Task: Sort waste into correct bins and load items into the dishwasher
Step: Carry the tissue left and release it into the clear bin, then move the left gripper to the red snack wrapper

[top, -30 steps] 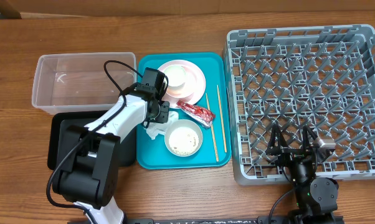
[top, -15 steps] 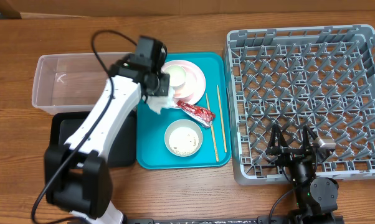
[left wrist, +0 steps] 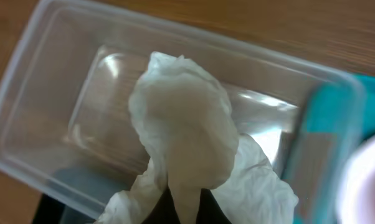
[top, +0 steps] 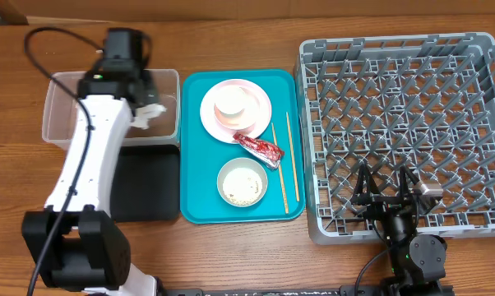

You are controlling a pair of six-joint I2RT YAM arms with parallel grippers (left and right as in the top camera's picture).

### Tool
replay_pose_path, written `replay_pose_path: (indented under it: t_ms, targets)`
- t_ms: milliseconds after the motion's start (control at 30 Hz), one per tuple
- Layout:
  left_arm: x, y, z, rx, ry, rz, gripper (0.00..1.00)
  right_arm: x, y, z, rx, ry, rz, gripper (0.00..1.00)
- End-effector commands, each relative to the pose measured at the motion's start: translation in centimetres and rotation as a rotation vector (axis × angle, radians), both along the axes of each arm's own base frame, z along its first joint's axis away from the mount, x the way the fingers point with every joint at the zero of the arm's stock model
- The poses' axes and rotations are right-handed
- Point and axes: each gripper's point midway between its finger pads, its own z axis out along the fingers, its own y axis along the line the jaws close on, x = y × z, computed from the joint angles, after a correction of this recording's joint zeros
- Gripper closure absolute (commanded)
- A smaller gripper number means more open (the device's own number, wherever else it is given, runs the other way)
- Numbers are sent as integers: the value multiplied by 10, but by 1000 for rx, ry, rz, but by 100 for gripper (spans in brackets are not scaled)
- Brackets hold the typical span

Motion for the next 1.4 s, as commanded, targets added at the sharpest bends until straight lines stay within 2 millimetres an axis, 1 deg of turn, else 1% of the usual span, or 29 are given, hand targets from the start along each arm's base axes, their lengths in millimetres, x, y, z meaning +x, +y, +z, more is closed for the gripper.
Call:
replay_pose_path:
  t_ms: [0, 133, 167, 200, 233, 267, 300, 333, 400, 433, 500, 567, 600, 700, 767, 800, 833, 867, 933, 967, 1067, 1167, 1267, 1367]
  targets:
    - [-2, 24, -26, 1, 53, 88, 96, 0, -1, -2, 1, -4, -2, 0]
    - [-2, 45, -59, -3, 116, 134, 96, 0, -1, -2, 1, -4, -2, 0]
    - [0, 49, -64, -3, 120, 143, 96, 0, -1, -2, 1, -4, -2, 0]
    - [2, 54, -69, -4, 118, 153, 94, 0, -1, -2, 1, -4, -2, 0]
    - [3, 57, -70, -5, 113, 160, 70, 0, -1, -2, 1, -4, -2, 0]
    - [4, 59, -70, -9, 110, 164, 36, 0, -1, -2, 1, -4, -2, 0]
    - [5, 59, -69, -22, 105, 162, 13, 0, -1, -2, 1, -4, -2, 0]
    - [5, 56, -65, -45, 101, 155, 0, 0, -1, -2, 1, -4, -2, 0]
    - [6, 47, -54, -101, 93, 130, 0, 0, -1, -2, 1, -4, -2, 0]
    - [7, 40, -44, -135, 84, 112, 0, 0, -1, -2, 1, -4, -2, 0]
    - [4, 19, -21, -226, 79, 55, 0, 0, -1, -2, 1, -4, -2, 0]
    - [-8, -17, 14, -375, 79, -34, 0, 0, -1, -2, 1, -4, -2, 0]
    - [-13, -30, 26, -427, 76, -66, 0, 0, -1, -2, 1, -4, -2, 0]
    - [-25, -87, 72, -655, 9, -238, 0, 0, -1, -2, 1, -4, -2, 0]
    - [-35, -122, 98, -792, -26, -350, 0, 0, -1, -2, 1, -4, -2, 0]
    - [-40, -134, 105, -832, -27, -386, 6, 0, -1, -2, 1, -4, -2, 0]
    - [-45, -144, 110, -862, -20, -415, 24, 0, -1, -2, 1, -4, -2, 0]
    - [-50, -155, 111, -882, -3, -440, 42, 0, -1, -2, 1, -4, -2, 0]
    - [-59, -171, 106, -885, 47, -461, 82, 0, -1, -2, 1, -4, -2, 0]
    - [-65, -181, 100, -875, 87, -470, 96, 0, -1, -2, 1, -4, -2, 0]
    - [-82, -209, 83, -821, 176, -516, 96, 0, -1, -2, 1, -4, -2, 0]
    - [-94, -232, 65, -719, 238, -514, 96, 0, -1, -2, 1, -4, -2, 0]
    - [-100, -252, 50, -592, 245, -484, 96, 0, -1, -2, 1, -4, -2, 0]
    - [-100, -272, 41, -488, 208, -441, 96, 0, -1, -2, 1, -4, -2, 0]
